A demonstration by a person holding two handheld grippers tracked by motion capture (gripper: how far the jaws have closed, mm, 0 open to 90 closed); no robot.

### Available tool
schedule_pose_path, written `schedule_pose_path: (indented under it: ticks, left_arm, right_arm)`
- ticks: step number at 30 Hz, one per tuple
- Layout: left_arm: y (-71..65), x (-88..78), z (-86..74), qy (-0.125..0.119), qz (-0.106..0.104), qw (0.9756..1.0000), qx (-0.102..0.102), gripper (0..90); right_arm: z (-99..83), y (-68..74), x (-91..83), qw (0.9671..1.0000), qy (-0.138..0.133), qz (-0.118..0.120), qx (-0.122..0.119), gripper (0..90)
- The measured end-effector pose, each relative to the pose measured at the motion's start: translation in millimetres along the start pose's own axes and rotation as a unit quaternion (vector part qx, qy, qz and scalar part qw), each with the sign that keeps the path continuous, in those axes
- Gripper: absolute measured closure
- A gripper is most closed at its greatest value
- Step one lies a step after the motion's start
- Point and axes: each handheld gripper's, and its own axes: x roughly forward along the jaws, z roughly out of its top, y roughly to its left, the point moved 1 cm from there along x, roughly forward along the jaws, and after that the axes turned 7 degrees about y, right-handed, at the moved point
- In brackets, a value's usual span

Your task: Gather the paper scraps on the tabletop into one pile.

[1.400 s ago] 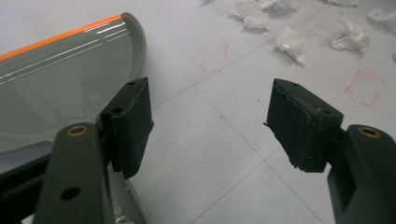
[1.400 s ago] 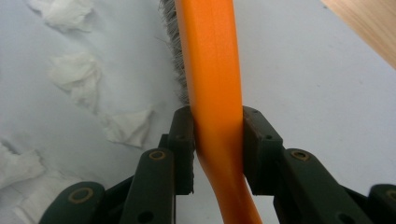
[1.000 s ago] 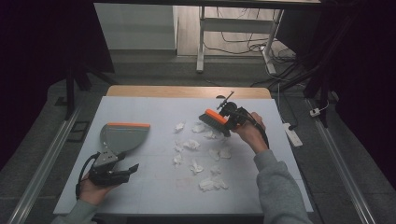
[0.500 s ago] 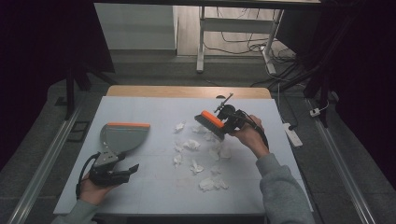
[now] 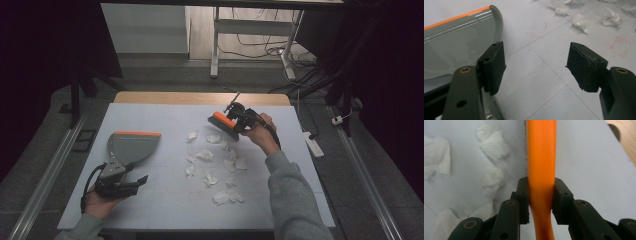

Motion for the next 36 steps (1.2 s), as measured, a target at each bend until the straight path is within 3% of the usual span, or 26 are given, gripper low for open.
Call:
schedule_pose_path:
  ticks: [7, 11, 14, 18, 20, 25, 36]
  left_arm:
    - [-0.2, -0.8, -0.5, -0.001, -0.001, 1.0000, 0.001, 32.1]
    - [-0.6, -0.8, -0.3, -0.001, -0.001, 1.0000, 0.003, 32.2]
    - [-0.7, -0.8, -0.2, 0.000, -0.001, 1.0000, 0.003, 32.3]
    - [-1.4, -0.3, 0.0, 0.000, -0.001, 1.0000, 0.003, 32.3]
    - [-1.6, 0.0, 0.2, 0.000, -0.001, 1.0000, 0.004, 32.3]
    - [-1.6, 0.0, 0.2, 0.000, -0.002, 1.0000, 0.003, 32.3]
    - [-0.8, 0.3, 0.1, 0.001, -0.002, 1.0000, 0.001, 32.3]
  right_arm:
    - [5.7, 24.5, -1.6, 0.9987, 0.015, 0.000, -0.049, 70.4]
    - [0.2, 34.4, -7.2, 0.9977, 0.005, 0.026, -0.062, 70.4]
    - [-6.5, 45.0, -10.5, 0.9955, 0.010, 0.027, -0.090, 70.4]
    - [-14.8, 53.8, -16.5, 0.9924, 0.009, 0.045, -0.114, 70.4]
    - [-18.0, 55.4, -22.3, 0.9926, -0.005, 0.054, -0.108, 70.4]
    - [-18.9, 49.0, -34.4, 0.9945, -0.043, 0.038, -0.088, 70.3]
    - [-7.0, 33.1, -32.1, 0.9963, -0.064, 0.023, -0.052, 70.4]
